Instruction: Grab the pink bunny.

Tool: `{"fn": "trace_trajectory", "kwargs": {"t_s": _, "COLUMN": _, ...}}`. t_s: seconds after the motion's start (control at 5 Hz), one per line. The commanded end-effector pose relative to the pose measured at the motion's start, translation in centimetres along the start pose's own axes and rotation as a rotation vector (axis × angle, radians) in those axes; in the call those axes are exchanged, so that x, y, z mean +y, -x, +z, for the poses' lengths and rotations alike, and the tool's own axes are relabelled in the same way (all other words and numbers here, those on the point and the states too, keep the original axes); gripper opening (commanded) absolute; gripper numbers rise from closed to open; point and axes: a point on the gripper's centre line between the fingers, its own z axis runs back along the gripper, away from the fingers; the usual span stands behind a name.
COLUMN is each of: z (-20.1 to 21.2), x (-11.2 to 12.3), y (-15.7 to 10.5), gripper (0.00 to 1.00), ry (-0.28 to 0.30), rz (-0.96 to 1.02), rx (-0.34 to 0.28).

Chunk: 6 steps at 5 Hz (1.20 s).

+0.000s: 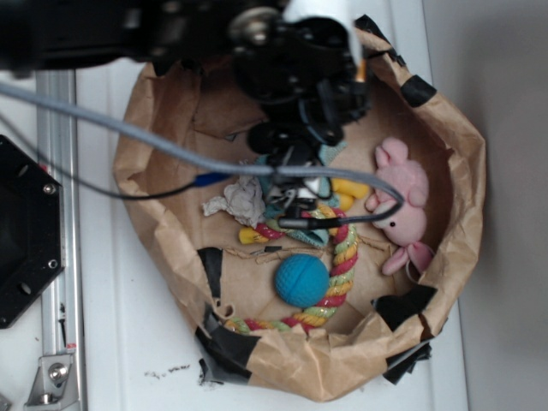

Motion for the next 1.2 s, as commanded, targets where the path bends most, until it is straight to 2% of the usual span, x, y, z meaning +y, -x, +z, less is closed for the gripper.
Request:
{"fn": "trace_trajectory", "kwargs": {"t_s": 0.0, "z": -1.9, "x": -4.7, "y": -4.3, "gripper": 1.0, "ry": -0.039, "rz": -0.294, "rx": -0.109}}
{"fn": "trace_trajectory", "kwargs": {"t_s": 0.2, "z": -1.8, "x": -6.5, "y": -5.2, "gripper": 1.0, "ry": -0.018, "rz": -0.299, "rx": -0.142}}
{"fn": "trace_trajectory", "kwargs": {"t_s": 0.4, "z": -2.0, "x": -6.8, "y": -5.9, "gripper": 1.0, "ry": -0.041, "rz": -0.325, "rx": -0.175}}
{"fn": "trace_trajectory", "kwargs": {"t_s": 0.6, "z": -3.1, "x": -6.1, "y": -5.8, "gripper": 1.0, "ry": -0.086, "rz": -0.391, "rx": -0.186}}
{"fn": "trace_trajectory", "kwargs": {"t_s": 0.8, "z": -5.6, "x": -5.2, "y": -5.9, "gripper": 1.0, "ry": -0.069, "rz": -0.422, "rx": -0.171}}
{"fn": "trace_trajectory", "kwargs": {"t_s": 1.0, "z": -8.3, "x": -4.5, "y": -5.5, "gripper": 1.0, "ry": -0.066, "rz": -0.402, "rx": -0.121}}
